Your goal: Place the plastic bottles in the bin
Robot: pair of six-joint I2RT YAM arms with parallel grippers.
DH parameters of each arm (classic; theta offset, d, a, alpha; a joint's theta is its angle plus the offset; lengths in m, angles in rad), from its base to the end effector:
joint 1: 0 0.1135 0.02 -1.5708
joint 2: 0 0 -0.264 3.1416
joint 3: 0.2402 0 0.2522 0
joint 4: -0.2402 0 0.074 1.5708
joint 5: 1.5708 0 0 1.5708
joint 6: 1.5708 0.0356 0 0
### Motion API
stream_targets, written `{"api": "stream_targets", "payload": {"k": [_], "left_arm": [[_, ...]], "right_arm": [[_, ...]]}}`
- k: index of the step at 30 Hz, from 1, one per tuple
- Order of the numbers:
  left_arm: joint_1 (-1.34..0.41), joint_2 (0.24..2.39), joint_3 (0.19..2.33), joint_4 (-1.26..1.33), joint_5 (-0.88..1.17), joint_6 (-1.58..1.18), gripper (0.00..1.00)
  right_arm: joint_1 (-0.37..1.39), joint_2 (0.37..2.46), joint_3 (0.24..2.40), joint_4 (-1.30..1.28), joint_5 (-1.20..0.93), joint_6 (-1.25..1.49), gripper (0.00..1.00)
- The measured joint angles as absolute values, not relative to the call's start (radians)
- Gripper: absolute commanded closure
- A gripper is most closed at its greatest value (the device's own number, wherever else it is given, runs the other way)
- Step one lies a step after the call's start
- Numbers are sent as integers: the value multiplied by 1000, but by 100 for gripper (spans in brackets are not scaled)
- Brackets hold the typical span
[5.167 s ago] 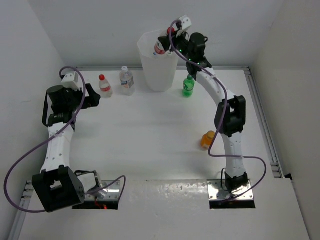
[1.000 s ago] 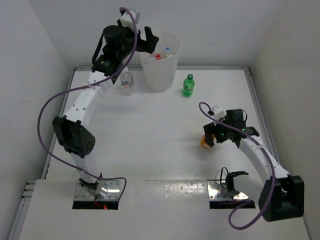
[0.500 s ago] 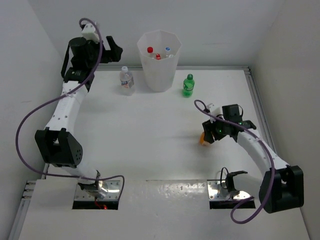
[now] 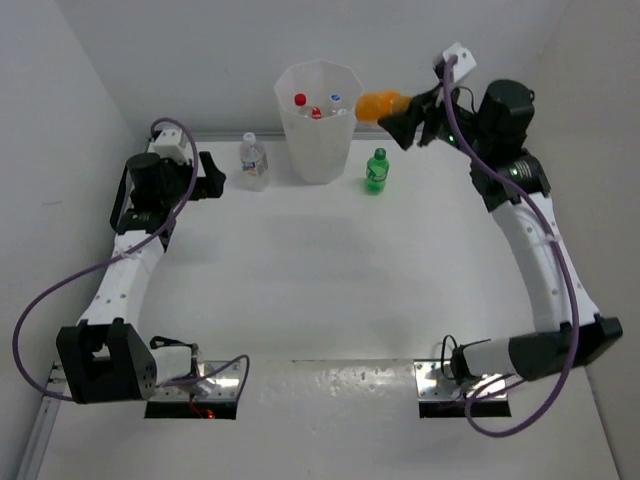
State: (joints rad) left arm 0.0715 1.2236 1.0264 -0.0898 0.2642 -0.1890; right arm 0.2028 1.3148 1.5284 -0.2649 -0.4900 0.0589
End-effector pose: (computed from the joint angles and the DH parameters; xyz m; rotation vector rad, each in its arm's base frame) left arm 0.2860 0.0112 0.3419 -0.0581 1.8593 -0.3268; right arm 0.2759 0.0738 0.4741 -0.4955 1.5731 0.5966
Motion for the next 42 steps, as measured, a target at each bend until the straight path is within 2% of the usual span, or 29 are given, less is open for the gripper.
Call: {"api": "stream_targets", "payload": {"k": [8,12,13,15,16,18,20,21,28,32,41,42], "left_arm": [[98,1145,870,-63,271,-168,0],[98,1144,846,-37,284,-166,0],[98,1147,846,-33,292,-165,0],[92,1158,846,-10,304,-159,0],[88,1169,848,2,311,-154,0],[75,1205,864,17,317,-143,0],[57,1256,892,35,326,-138,0],[49,1285,910,47,330,-136,0],[2,1536,1101,139,352,-143,0],[-36,1687,1241,175,350,-147,0],[-99,1927,1478,178,268,-142,0],[-100,1950,1497,173,255,-142,4]], "right_arm": [[282,1827,1969,-76,-427,121,80],[303,2017,2051,-2,-382,105,80],[306,2045,2051,10,-370,101,73],[310,2099,2051,35,-353,94,53],[311,2121,2051,45,-344,93,32],[311,2162,2066,53,-336,91,19],[310,2193,2090,51,-325,91,11],[310,2197,2095,51,-323,91,11],[308,2151,2098,66,-331,104,8],[296,2032,2040,53,-365,133,8],[137,1493,1578,31,-464,172,7],[107,1437,1514,21,-468,172,7]]}}
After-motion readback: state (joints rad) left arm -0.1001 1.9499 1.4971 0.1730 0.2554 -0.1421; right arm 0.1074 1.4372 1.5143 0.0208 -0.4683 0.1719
